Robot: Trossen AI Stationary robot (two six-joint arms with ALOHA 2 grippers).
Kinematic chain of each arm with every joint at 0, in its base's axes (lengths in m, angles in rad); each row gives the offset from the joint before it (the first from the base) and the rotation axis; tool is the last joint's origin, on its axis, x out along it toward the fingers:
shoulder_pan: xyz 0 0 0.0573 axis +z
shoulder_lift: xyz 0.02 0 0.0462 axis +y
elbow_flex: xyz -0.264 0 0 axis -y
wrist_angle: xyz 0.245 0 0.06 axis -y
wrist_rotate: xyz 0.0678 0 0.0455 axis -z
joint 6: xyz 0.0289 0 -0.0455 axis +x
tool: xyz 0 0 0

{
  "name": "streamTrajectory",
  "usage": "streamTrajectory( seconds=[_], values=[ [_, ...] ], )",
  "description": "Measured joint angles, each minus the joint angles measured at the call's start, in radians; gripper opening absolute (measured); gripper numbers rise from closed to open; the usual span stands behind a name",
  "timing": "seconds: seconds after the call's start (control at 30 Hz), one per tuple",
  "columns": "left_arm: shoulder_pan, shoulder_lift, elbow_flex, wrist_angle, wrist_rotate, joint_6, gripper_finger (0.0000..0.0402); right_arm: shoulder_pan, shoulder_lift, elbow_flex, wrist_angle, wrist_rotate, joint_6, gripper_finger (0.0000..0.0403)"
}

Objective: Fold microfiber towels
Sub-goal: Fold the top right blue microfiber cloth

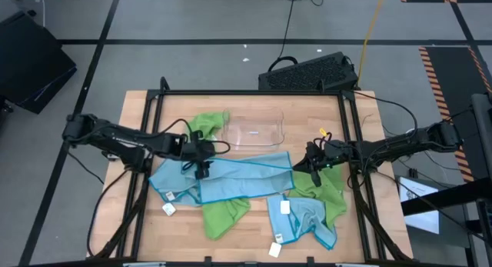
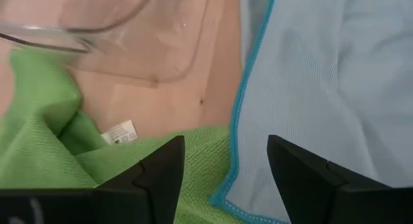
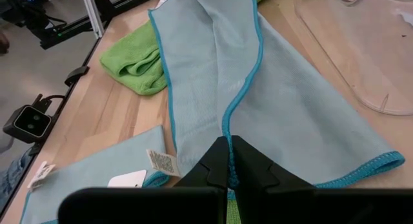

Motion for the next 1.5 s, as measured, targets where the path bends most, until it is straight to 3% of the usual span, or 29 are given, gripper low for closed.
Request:
streamTrajectory(
  seconds=[0.2, 0.57, 0.73, 1.03, 1.5],
  values=[
    [0.019, 0.014, -0.001, -0.014, 0.08, 0.01, 0.0225, 0.0, 0.0, 0.0, 0.0, 0.0, 0.0, 0.0004],
    [0.059, 0.022, -0.001, -0.039, 0.127, 0.082, 0.0219, 0.0, 0.0, 0.0, 0.005, 0.0, 0.0, 0.0004],
    [0.064, 0.028, -0.001, -0.04, 0.149, 0.104, 0.0166, 0.0, 0.0, 0.0, 0.005, -0.001, 0.0, 0.0004],
    [0.056, 0.031, -0.001, -0.072, 0.158, 0.104, 0.0015, 0.0, 0.0, 0.0, 0.006, -0.001, 0.0, 0.0004],
    [-0.116, -0.024, 0.023, -0.079, 0.167, -0.048, 0.0004, 0.031, 0.0, 0.0, 0.011, -0.004, 0.015, 0.0004]
  ],
)
